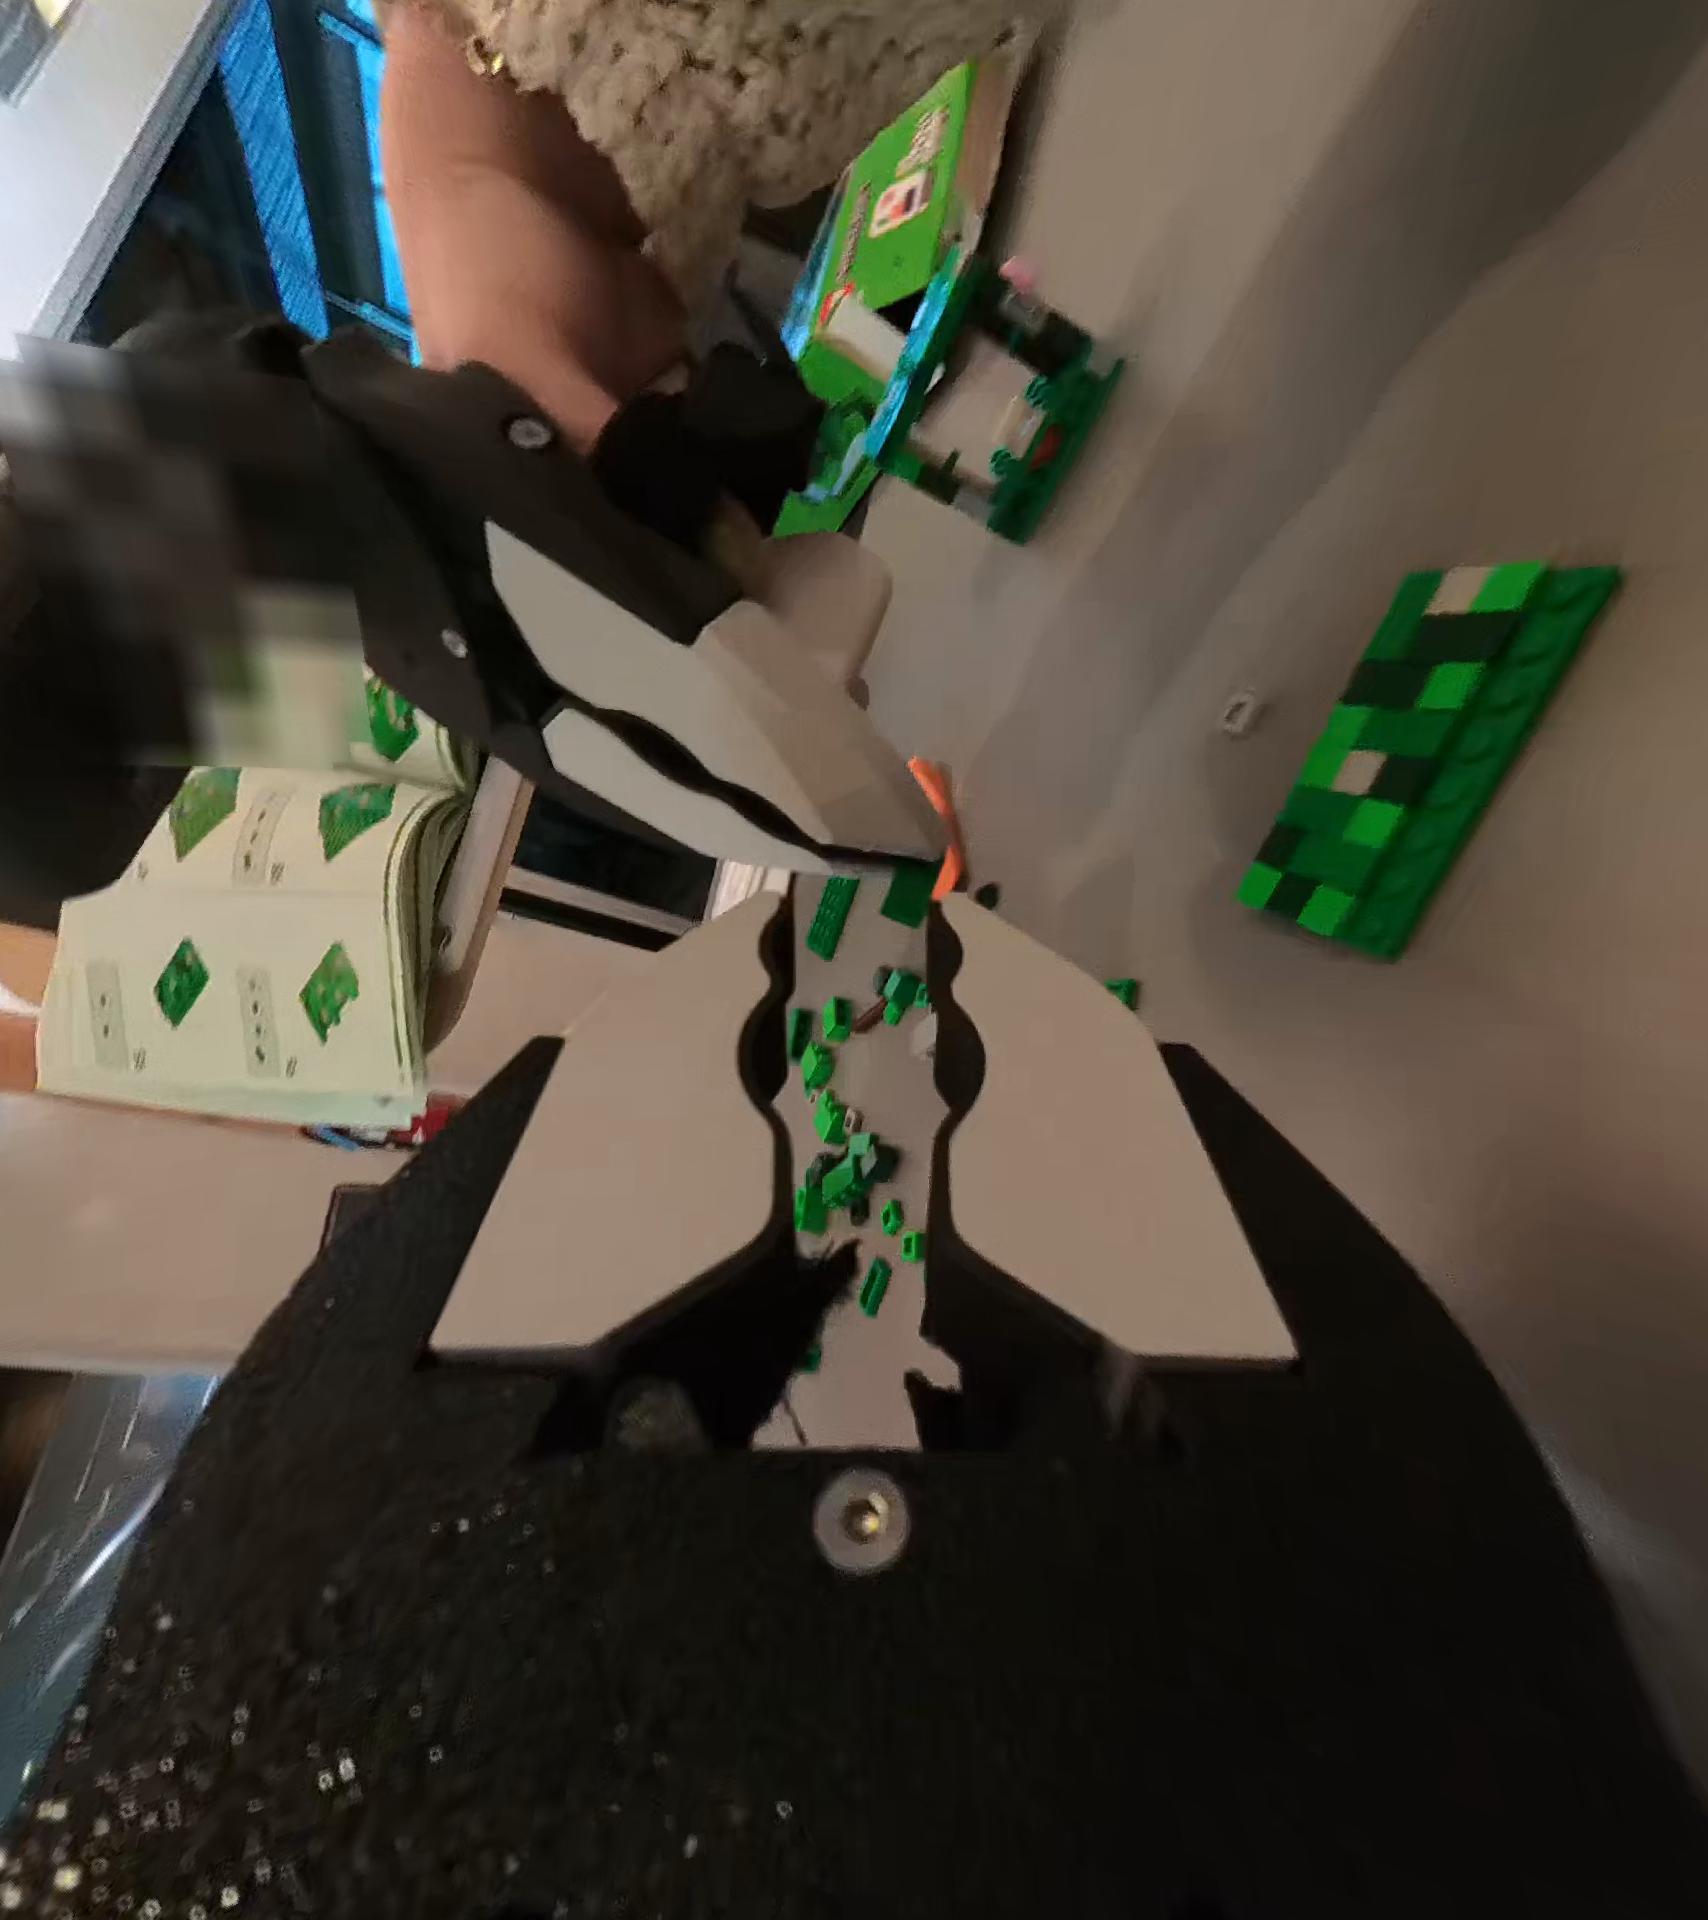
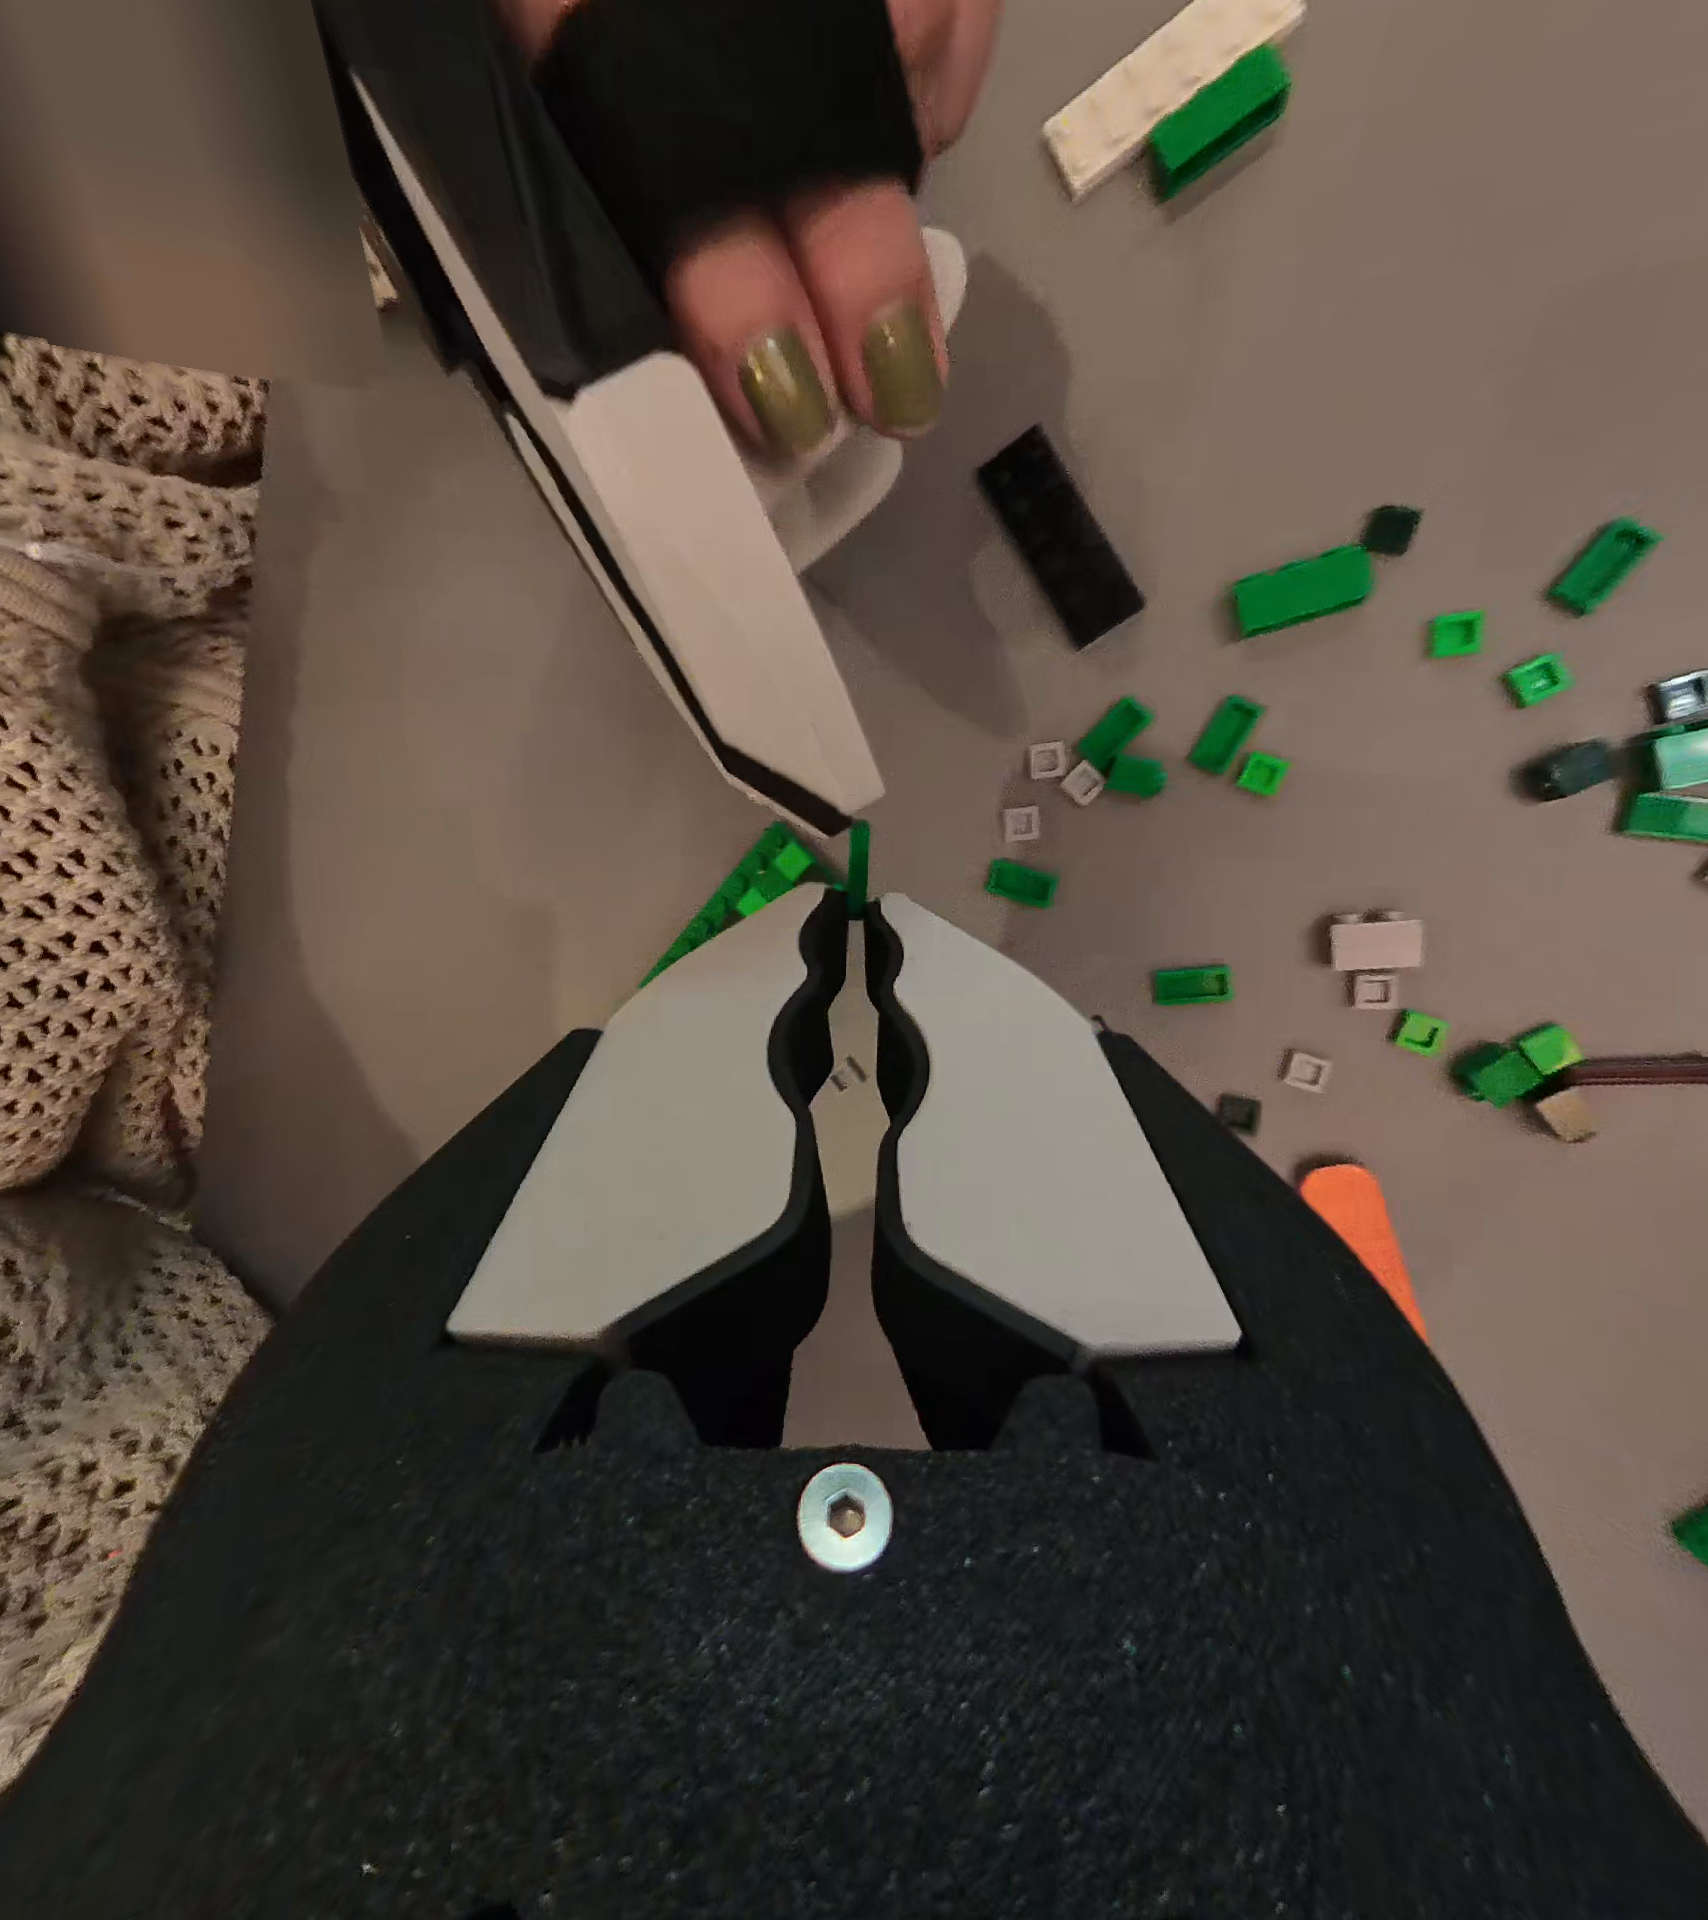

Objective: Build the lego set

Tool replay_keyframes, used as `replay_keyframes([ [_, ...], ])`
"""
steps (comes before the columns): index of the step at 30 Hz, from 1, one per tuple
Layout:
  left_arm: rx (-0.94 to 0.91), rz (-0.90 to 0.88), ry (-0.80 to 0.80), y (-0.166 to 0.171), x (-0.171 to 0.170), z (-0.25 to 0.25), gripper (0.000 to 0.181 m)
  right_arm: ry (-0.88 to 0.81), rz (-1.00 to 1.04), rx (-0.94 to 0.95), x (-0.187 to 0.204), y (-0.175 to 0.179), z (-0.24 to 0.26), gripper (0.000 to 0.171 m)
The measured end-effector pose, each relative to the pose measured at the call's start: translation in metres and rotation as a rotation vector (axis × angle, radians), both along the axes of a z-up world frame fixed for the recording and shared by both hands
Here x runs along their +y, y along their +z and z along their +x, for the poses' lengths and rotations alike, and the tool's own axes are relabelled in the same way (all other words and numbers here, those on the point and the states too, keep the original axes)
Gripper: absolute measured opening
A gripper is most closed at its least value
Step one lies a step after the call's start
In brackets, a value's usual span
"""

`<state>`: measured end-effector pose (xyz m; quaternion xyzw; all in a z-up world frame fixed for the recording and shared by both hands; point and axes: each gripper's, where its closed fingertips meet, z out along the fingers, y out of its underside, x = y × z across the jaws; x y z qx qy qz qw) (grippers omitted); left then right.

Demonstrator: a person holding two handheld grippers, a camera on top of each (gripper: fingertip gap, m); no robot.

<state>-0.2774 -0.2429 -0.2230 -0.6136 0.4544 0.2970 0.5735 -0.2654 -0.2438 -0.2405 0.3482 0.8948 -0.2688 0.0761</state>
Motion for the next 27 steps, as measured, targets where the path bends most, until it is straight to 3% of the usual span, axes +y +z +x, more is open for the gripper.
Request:
replay_keyframes([
  [9,0.074,-0.029,-0.068,-0.009,-0.001,0.020,0.008,0.027,-0.060,-0.052,-0.010,0.002,0.018,0.003],
  [15,0.060,-0.121,-0.025,-0.019,0.000,0.016,0.007,-0.021,-0.050,0.006,-0.006,-0.005,0.014,0.003],
  [20,-0.141,-0.413,-0.011,-0.040,-0.013,0.008,0.007,-0.071,0.067,0.197,0.016,-0.010,0.019,0.018],
  [27,-0.452,-0.727,-0.018,-0.052,-0.035,0.019,0.007,-0.149,0.091,0.314,0.000,-0.040,0.064,0.029],
])
